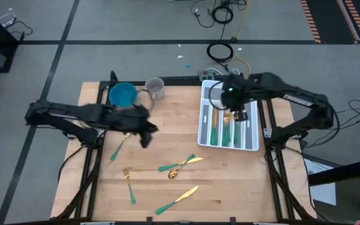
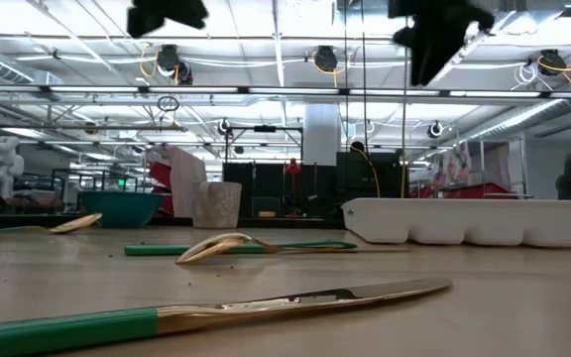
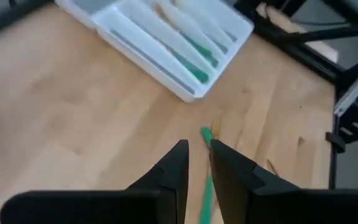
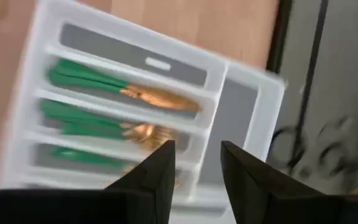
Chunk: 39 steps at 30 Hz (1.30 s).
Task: Sort silverware
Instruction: Put the green spoon into the white cutlery tray
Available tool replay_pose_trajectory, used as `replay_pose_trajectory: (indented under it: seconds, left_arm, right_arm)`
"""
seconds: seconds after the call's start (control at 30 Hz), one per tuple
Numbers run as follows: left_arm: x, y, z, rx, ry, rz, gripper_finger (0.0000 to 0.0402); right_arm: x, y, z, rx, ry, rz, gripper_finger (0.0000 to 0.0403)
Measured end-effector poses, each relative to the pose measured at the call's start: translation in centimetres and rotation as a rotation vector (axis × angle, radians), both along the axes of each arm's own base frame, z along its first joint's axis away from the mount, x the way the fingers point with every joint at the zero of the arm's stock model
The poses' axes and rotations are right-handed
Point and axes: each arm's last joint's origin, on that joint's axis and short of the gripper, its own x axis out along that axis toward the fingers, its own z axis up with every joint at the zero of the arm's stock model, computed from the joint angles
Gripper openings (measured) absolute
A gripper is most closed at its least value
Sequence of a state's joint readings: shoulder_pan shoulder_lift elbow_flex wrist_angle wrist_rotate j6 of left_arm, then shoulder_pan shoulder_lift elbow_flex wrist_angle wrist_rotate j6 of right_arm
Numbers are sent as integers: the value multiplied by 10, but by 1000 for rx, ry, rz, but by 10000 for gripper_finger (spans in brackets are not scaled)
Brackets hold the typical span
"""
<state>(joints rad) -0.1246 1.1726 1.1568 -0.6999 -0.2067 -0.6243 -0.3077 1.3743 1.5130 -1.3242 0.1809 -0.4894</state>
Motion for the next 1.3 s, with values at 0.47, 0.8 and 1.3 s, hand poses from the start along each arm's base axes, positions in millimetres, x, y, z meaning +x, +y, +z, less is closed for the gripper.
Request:
replay_pose_trajectory:
  seconds: [0.47,0.8,1.3]
  left_arm:
    - [114,-22,-103,-234,316,-67,73]
    - [140,-44,-122,-259,421,-97,73]
    - [129,-102,-136,-219,446,40,73]
  right_arm:
    - [-87,45,99,141,-380,-309,121]
    - [-110,49,106,172,-460,-363,121]
    - [-107,49,105,147,-438,-314,121]
